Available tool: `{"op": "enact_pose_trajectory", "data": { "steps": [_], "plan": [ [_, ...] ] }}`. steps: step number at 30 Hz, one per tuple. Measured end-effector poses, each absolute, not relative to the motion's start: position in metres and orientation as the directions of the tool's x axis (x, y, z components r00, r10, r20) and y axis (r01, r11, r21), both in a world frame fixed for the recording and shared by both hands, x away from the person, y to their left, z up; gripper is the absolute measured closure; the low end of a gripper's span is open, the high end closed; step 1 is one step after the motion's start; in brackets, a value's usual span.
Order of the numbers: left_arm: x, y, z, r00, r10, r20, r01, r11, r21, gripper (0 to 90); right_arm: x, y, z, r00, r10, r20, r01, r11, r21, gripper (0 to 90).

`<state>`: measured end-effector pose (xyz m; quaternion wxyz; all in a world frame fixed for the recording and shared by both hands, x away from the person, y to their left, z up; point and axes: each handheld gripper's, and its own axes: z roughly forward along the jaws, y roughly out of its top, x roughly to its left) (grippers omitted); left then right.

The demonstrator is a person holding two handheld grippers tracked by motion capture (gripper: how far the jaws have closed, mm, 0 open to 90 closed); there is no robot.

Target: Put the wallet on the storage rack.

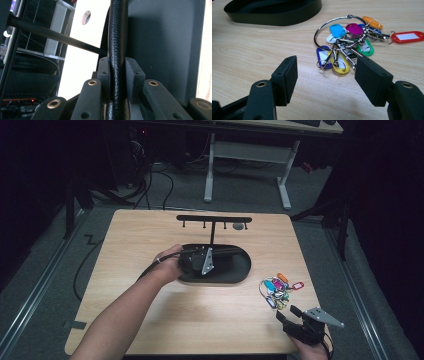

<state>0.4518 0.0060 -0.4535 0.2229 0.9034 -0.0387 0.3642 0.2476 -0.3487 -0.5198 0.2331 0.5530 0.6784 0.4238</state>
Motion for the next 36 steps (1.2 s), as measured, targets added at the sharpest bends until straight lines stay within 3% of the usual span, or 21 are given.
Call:
{"op": "enact_pose_trajectory", "data": {
  "steps": [16, 36],
  "plan": [
    [0.457, 0.011, -0.473, 0.735, 0.021, 0.677, -0.217, -0.940, 0.264, 75.0, 0.248, -0.349, -0.520, -0.282, 0.947, 0.153, 0.555, 0.031, 0.832, 35.0],
    [0.458, 0.015, -0.483, 0.851, 0.059, 0.522, -0.093, -0.961, 0.260, 63.9, 0.249, -0.347, -0.521, -0.285, 0.946, 0.153, 0.561, 0.035, 0.827, 35.0]
  ]
}}
